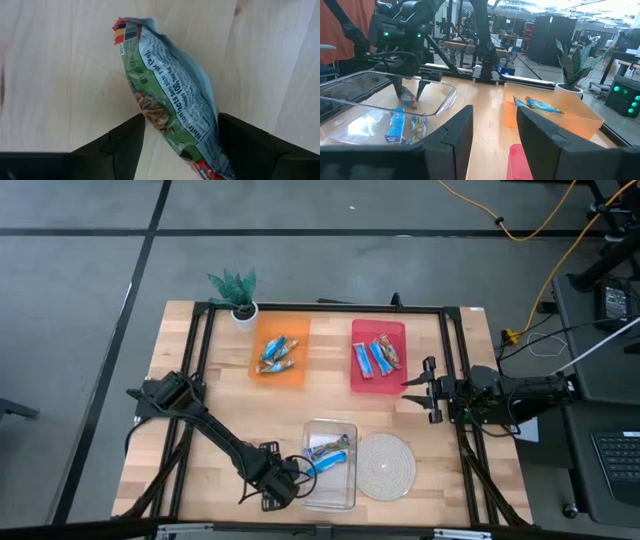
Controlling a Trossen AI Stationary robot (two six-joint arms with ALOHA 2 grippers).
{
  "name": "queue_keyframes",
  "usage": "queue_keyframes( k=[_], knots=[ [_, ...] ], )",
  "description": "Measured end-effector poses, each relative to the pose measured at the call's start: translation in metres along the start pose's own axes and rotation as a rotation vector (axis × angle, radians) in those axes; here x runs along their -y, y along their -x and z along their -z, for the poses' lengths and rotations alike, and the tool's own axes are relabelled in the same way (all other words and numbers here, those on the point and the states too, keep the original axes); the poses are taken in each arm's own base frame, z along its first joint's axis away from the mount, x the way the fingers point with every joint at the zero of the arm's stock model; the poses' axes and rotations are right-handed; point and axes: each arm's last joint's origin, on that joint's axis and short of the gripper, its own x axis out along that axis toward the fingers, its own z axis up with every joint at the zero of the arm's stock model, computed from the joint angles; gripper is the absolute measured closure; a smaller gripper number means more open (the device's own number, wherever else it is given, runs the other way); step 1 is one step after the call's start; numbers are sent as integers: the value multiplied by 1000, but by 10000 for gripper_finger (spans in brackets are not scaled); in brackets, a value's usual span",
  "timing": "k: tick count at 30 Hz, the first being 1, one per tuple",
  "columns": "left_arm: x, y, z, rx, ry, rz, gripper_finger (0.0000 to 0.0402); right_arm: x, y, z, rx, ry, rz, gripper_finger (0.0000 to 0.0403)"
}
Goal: Pick and place Granola Bars by type
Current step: Put the red granola bar into the red bin
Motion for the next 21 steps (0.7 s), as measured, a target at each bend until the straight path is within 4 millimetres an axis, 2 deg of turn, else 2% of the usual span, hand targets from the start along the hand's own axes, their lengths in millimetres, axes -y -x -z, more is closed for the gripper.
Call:
queue_keyframes(
  k=[5, 15, 21],
  knots=[
    [-1, 0, 0, 1, 1, -11, 197, 0, 0, 0, 0, 0, 0, 247],
    [-4, 2, 3, -12, 19, -52, 325, 0, 0, 0, 0, 0, 0, 247],
    [-10, 15, 6, -4, 28, -96, 361, 0, 0, 0, 0, 0, 0, 247]
  ],
)
